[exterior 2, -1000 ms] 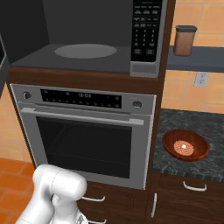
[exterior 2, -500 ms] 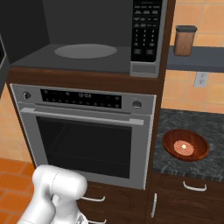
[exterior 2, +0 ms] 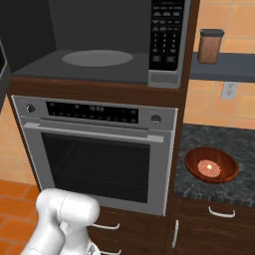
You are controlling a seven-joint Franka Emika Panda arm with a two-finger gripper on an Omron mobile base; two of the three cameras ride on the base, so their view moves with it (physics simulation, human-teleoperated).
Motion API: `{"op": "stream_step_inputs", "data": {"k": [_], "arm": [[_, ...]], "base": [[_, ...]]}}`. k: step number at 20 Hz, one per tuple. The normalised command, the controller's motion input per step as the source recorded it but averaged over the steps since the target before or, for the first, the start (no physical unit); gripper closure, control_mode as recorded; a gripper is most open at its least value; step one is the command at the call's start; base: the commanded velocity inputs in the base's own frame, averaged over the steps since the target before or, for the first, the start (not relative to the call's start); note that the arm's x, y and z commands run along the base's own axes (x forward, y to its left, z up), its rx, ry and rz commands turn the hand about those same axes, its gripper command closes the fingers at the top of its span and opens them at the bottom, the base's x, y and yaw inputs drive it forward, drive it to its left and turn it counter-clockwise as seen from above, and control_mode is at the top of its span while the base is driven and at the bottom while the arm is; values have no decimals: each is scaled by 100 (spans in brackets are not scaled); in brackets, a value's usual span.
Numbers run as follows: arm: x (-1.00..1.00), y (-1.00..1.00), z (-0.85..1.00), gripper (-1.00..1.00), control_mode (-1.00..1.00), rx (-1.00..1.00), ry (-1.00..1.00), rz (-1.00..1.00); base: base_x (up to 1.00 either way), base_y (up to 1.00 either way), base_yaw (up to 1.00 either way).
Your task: Open the microwave, place the bowl with waffle inside the microwave, then close the microwave door and turn it on.
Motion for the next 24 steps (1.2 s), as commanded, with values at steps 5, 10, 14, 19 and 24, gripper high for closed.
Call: {"op": "stream_step_inputs", "data": {"k": [5,10,14,19,24], "arm": [[45,-80,-5,-100,-100,36,14,41],[-27,-32,-12,-100,-100,29,3,73],[-38,-16,0,-100,-100,23,-6,82],[51,-22,-2,-100,-100,17,0,47],[71,-59,-14,-100,-100,20,2,48]], "base": [[0,0,0],[0,0,0],[0,0,0],[0,0,0],[0,0,0]]}}
